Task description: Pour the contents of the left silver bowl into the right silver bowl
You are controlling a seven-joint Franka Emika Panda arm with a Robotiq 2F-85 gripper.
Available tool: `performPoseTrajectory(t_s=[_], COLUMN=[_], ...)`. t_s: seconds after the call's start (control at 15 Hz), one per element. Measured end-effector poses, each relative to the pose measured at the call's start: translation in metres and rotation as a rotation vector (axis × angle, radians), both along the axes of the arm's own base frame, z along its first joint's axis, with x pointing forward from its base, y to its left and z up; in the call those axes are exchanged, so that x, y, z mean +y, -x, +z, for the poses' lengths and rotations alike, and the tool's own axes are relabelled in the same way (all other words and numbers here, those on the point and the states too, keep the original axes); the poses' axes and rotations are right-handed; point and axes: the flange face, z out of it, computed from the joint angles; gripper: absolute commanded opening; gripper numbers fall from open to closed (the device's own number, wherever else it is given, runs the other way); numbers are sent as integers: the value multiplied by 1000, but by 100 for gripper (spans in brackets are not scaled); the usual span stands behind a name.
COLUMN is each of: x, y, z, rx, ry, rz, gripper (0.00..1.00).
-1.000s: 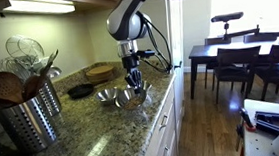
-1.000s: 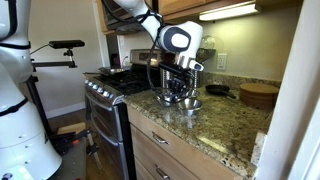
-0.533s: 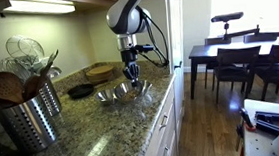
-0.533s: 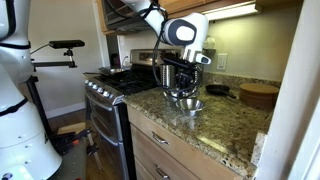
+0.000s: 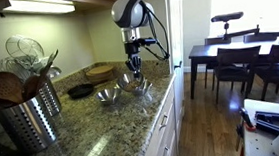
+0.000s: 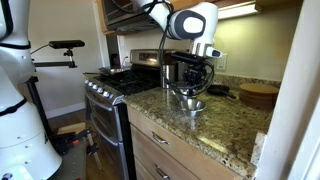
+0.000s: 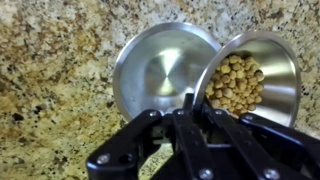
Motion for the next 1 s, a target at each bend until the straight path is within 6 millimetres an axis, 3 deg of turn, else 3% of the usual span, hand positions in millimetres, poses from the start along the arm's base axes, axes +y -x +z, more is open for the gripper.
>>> performPoseTrajectory(t_s=[0.67, 1.0], x=[-78, -82], y=[11, 12], z=[38, 44], rx=[-22, -16], ry=[216, 314], rz=[-73, -70], gripper=[8, 8])
